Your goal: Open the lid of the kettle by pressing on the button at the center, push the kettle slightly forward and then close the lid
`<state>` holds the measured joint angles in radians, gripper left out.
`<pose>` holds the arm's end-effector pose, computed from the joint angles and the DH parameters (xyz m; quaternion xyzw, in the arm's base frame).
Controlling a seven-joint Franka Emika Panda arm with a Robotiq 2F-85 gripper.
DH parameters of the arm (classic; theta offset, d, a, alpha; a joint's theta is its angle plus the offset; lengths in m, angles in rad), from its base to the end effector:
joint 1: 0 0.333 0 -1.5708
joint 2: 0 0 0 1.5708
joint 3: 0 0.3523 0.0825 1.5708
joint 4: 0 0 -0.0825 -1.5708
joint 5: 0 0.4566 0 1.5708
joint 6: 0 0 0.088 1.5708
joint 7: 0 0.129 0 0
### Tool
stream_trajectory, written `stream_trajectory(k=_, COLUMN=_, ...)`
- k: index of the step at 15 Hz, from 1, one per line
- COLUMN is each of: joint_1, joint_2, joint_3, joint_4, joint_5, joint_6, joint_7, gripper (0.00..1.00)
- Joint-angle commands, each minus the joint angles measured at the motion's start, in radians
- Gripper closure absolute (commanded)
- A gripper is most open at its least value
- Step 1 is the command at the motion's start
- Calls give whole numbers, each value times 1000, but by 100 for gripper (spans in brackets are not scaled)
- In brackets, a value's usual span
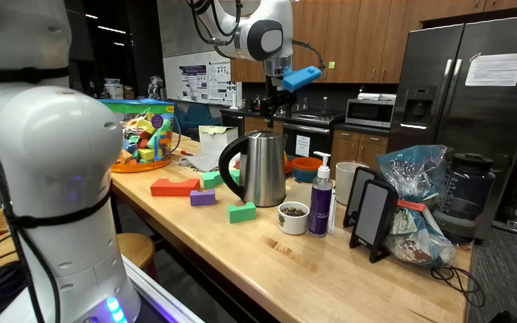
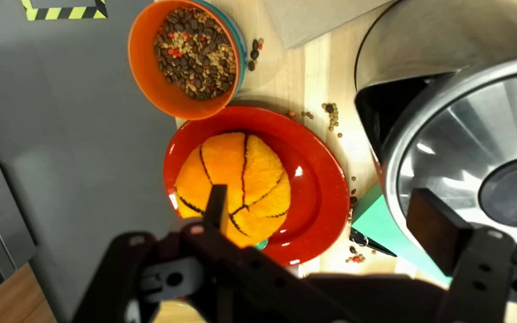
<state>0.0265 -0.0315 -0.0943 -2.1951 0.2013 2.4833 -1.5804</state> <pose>0.6190 -0.0404 0.4063 0.7617 0.6239 0.1623 0.0653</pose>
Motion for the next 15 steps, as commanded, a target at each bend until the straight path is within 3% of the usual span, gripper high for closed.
stream_trajectory(k=1, joint_1=-21, joint_2=-81, joint_3=12, joint_4=-19, joint_5=1, joint_6=-13, joint_7=-23, gripper=0)
stream_trajectory(k=6, joint_1=-12, joint_2=-174, joint_3=-3, joint_4=-26, joint_5=-11, joint_6=-44, joint_7=-25, gripper=0)
stream_trajectory(k=15, joint_1=-35, joint_2=-272, joint_3=-89, joint_4=-23, joint_5=-38, joint_6=-351, joint_7=-137, gripper=0)
